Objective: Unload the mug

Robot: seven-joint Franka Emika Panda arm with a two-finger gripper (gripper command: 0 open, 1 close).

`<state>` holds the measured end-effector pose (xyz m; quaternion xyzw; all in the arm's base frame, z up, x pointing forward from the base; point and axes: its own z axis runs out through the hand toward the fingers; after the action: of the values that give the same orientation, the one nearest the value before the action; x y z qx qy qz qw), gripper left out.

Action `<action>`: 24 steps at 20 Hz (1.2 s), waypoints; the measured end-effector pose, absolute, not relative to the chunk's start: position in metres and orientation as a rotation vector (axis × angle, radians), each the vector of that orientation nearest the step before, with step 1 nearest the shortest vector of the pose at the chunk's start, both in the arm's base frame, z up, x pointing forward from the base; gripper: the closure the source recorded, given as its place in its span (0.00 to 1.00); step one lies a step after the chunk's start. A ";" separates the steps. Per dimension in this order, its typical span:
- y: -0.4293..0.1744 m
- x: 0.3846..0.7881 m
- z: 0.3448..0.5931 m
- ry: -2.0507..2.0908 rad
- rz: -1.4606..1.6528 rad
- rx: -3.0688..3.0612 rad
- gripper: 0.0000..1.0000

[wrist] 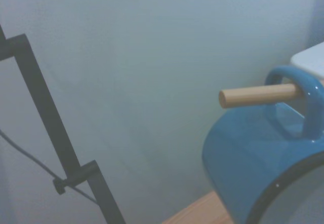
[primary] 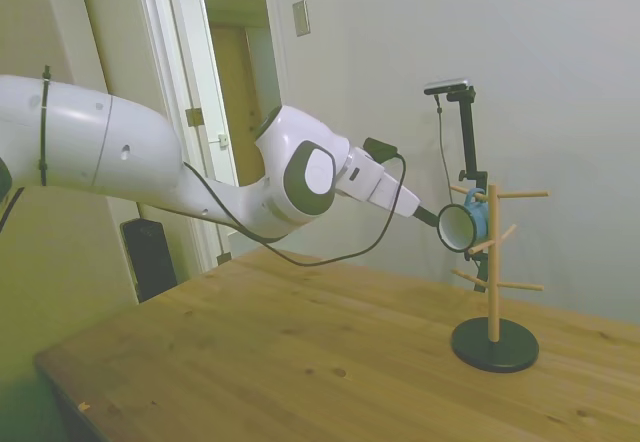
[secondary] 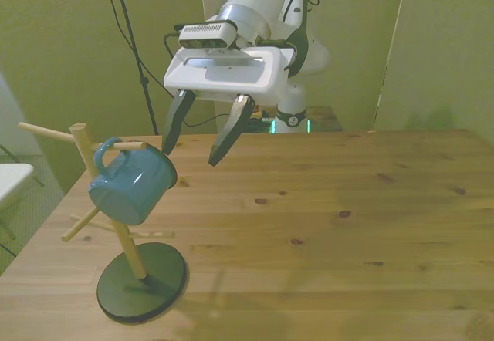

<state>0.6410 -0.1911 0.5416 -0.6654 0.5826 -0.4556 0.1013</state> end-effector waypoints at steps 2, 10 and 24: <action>-0.195 0.648 0.537 1.721 -1.375 -1.934 0.00; -0.211 0.666 0.523 1.766 -1.442 -1.857 0.00; -0.224 0.687 0.507 1.773 -1.492 -1.821 1.00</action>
<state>0.6874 -0.2244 0.5067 -0.6150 0.5987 -0.5038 0.0972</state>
